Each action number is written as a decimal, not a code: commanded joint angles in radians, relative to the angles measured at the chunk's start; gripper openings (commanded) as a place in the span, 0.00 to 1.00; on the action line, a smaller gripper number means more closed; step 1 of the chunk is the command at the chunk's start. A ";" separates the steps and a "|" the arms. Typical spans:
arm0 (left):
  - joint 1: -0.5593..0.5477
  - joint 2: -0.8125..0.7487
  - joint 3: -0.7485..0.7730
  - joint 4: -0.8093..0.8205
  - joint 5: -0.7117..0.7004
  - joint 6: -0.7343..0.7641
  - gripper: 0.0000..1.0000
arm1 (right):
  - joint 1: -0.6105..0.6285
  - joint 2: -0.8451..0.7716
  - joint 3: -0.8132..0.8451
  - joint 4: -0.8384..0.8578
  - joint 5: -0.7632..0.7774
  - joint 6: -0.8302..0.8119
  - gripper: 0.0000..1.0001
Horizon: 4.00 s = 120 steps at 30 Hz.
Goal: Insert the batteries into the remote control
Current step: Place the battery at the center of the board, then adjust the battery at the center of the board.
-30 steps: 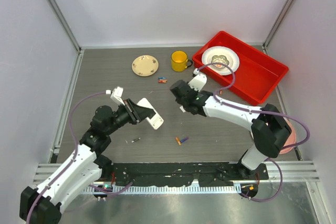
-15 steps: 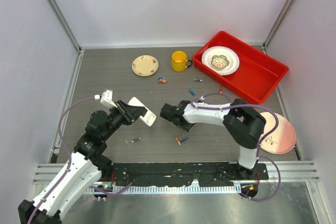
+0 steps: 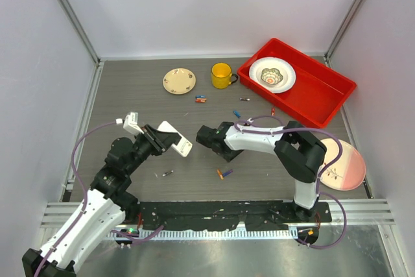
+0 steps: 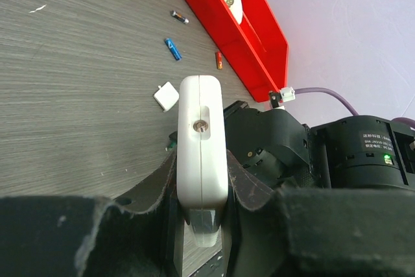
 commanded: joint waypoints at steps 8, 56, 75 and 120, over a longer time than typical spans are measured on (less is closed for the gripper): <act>-0.001 -0.027 0.008 0.026 -0.011 0.017 0.00 | 0.041 -0.174 0.101 -0.010 0.186 -0.391 0.66; -0.001 -0.004 -0.104 0.213 0.311 -0.032 0.01 | -0.212 -0.217 -0.241 0.610 -0.515 -1.874 0.72; -0.001 -0.018 -0.121 0.219 0.310 -0.043 0.00 | -0.209 -0.220 -0.273 0.590 -0.534 -1.838 0.67; -0.002 -0.064 -0.121 0.190 0.242 -0.051 0.00 | -0.019 0.007 -0.010 0.123 0.040 -0.527 0.16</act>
